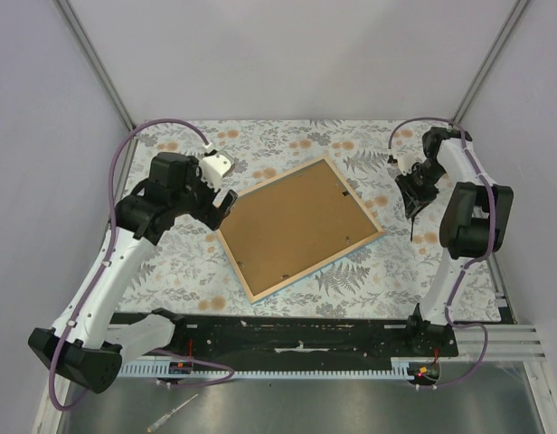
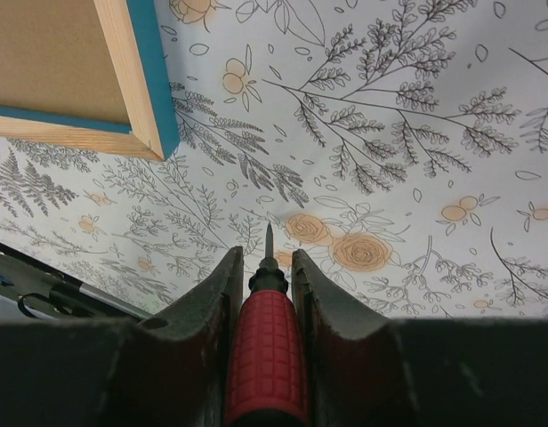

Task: Take the photo out of the frame
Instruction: Place the screwdriver at the center of the board.

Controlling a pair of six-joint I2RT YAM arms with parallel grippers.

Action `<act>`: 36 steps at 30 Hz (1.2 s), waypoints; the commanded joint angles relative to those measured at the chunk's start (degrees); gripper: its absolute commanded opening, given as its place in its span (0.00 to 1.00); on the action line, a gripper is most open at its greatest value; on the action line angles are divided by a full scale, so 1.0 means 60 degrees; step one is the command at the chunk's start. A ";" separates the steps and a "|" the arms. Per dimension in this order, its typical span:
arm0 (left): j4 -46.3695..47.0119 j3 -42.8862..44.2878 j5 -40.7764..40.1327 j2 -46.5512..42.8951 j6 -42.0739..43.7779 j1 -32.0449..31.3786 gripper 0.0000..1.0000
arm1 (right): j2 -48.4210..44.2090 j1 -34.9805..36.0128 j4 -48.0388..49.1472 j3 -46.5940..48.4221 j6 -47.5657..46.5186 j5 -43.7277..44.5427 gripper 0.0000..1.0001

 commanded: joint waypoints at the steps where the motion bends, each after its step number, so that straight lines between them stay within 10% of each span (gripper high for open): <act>1: 0.0151 -0.0104 0.0152 -0.0196 0.0159 -0.0064 1.00 | 0.0354 0.0148 0.0244 0.0419 0.0364 0.0133 0.00; 36: 0.0122 -0.0676 0.0401 -0.0371 0.0013 -0.0972 1.00 | 0.1103 0.0339 0.3102 -0.1002 0.1902 -0.0014 0.29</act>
